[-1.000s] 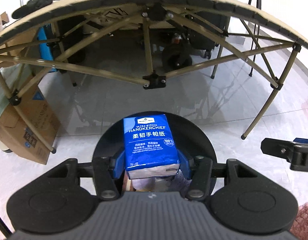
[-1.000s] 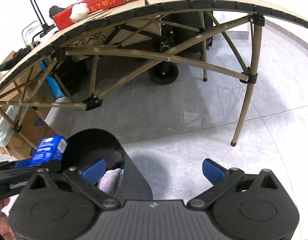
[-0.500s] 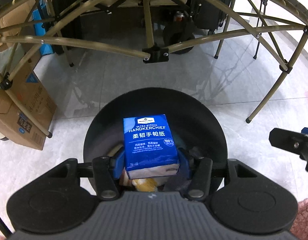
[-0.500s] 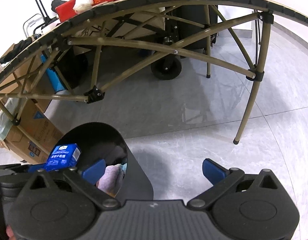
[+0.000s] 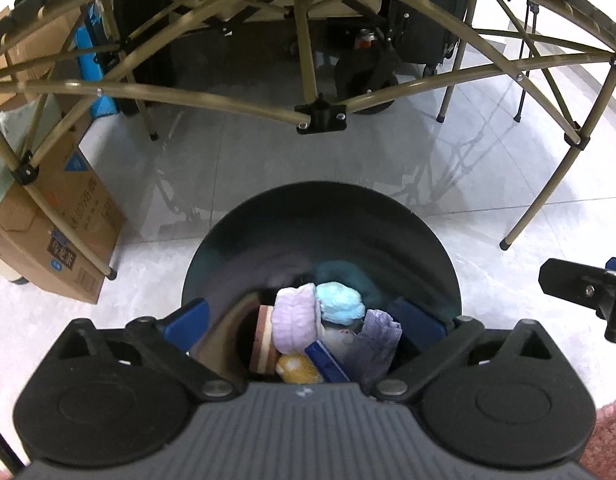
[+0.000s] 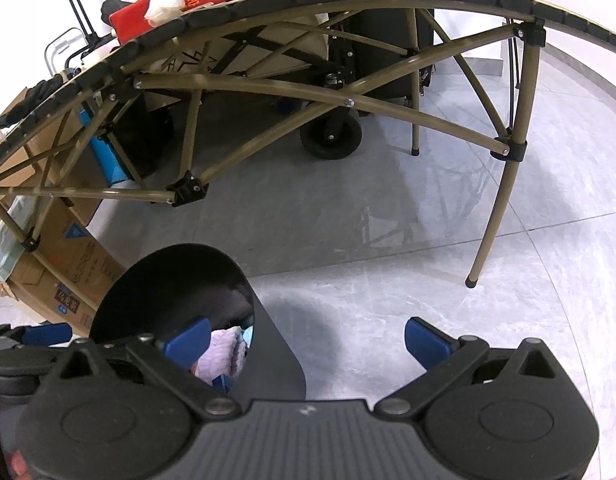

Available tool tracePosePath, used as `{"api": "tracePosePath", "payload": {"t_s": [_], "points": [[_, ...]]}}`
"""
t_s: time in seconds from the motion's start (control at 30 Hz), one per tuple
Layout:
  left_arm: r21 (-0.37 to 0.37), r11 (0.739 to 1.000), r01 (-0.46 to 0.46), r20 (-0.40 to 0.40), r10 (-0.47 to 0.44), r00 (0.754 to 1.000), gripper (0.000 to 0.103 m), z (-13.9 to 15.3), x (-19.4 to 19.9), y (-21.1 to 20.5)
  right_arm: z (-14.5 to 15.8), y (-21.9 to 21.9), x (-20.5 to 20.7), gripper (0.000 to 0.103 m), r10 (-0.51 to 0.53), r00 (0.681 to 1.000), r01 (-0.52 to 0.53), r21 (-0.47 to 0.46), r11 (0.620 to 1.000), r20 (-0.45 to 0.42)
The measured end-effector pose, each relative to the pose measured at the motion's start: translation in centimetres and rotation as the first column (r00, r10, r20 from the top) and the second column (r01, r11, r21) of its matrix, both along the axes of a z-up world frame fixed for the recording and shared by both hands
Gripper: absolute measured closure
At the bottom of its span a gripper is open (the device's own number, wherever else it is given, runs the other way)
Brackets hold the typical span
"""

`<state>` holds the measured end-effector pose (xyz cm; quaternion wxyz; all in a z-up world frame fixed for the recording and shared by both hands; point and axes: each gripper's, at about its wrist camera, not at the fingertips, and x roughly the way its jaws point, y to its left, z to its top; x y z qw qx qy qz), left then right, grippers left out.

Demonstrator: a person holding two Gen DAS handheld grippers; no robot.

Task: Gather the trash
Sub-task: 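Lower the left gripper into the bin and open it to drop the tissue pack, then raise both open tools from the bin back toward the table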

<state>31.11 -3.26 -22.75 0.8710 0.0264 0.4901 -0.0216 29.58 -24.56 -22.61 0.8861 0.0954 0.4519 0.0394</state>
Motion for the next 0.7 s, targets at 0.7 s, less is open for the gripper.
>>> {"api": "tracePosePath", "payload": {"t_s": [0.7], "points": [[-0.035,0.998,-0.044,0.011,0.044,0.999,0.000,1.2,-0.4,0.8,0.4,0.6,-0.2,0.000,0.030,0.999,-0.030,0.004,1.000,0.020]]}}
